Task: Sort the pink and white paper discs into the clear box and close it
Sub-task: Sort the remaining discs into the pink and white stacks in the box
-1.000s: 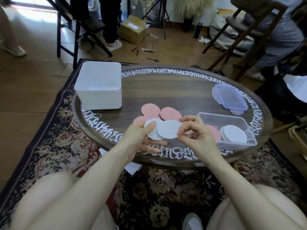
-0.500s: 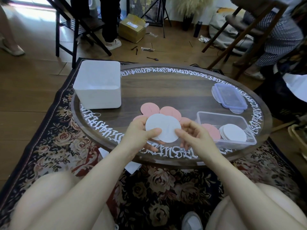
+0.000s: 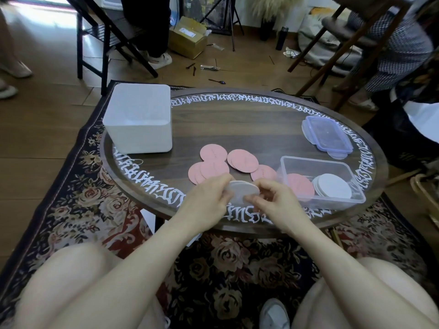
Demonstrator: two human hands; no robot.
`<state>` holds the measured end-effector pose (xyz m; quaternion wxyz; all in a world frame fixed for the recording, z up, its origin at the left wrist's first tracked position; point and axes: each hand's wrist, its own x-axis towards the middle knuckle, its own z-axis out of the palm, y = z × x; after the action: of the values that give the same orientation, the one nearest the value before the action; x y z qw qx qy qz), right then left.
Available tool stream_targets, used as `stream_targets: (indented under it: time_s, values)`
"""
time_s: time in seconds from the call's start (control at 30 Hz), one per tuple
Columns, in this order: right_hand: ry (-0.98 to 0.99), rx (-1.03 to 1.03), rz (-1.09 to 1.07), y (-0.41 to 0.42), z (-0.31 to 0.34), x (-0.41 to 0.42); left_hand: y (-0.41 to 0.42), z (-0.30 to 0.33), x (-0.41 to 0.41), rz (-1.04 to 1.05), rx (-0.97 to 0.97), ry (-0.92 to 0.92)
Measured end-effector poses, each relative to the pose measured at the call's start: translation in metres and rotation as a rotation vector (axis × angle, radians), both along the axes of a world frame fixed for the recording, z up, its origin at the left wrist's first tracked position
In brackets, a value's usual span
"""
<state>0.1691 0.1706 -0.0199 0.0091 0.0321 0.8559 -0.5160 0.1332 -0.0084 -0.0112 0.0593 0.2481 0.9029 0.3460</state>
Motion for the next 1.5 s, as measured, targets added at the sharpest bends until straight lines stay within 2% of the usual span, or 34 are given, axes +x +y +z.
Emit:
stream_targets:
  time_s: [0.07, 0.1, 0.27, 0.47, 0.83, 0.9, 1.0, 1.1, 1.17, 1.27, 1.3, 1.4, 1.5]
  values:
    - [0.013, 0.114, -0.001, 0.0, -0.003, 0.0, 0.0, -0.005, 0.001, -0.009, -0.133, 0.242]
    - [0.02, 0.149, 0.0, 0.001, -0.005, 0.001, 0.001, -0.006, 0.0, -0.004, -0.143, 0.276]
    - [0.057, 0.212, 0.008, 0.002, -0.008, 0.002, 0.001, -0.006, 0.001, -0.02, -0.043, 0.116]
    - [0.062, 0.222, 0.03, 0.0, -0.008, 0.002, 0.002, -0.008, 0.001, -0.044, -0.048, 0.121]
    - [-0.026, 0.183, 0.008, 0.002, -0.008, 0.005, 0.0, -0.008, 0.0, 0.037, -0.029, 0.116]
    - [-0.03, 0.055, -0.023, 0.0, -0.004, 0.006, 0.0, -0.006, -0.001, 0.099, 0.115, -0.005]
    - [0.068, -0.214, -0.094, -0.003, 0.009, 0.006, -0.001, 0.004, -0.005, 0.169, 0.504, -0.292]
    - [0.157, -0.333, -0.12, -0.004, 0.022, 0.008, 0.001, 0.011, -0.004, 0.116, 0.634, -0.458]
    - [0.202, -0.303, -0.16, 0.005, 0.034, 0.007, 0.002, 0.008, -0.002, 0.099, 0.528, -0.385]
    - [0.263, -0.18, -0.338, 0.047, 0.056, 0.009, 0.0, -0.005, 0.0, 0.066, 0.058, -0.047]
    - [0.253, -0.108, -0.406, 0.066, 0.062, 0.011, -0.001, -0.006, 0.001, 0.043, -0.027, 0.032]
    - [0.112, 0.091, -0.56, 0.117, 0.061, 0.022, -0.003, -0.009, 0.001, 0.028, -0.074, 0.089]
    - [-0.025, 0.151, -0.617, 0.14, 0.05, 0.026, -0.001, -0.011, -0.001, 0.031, -0.082, 0.108]
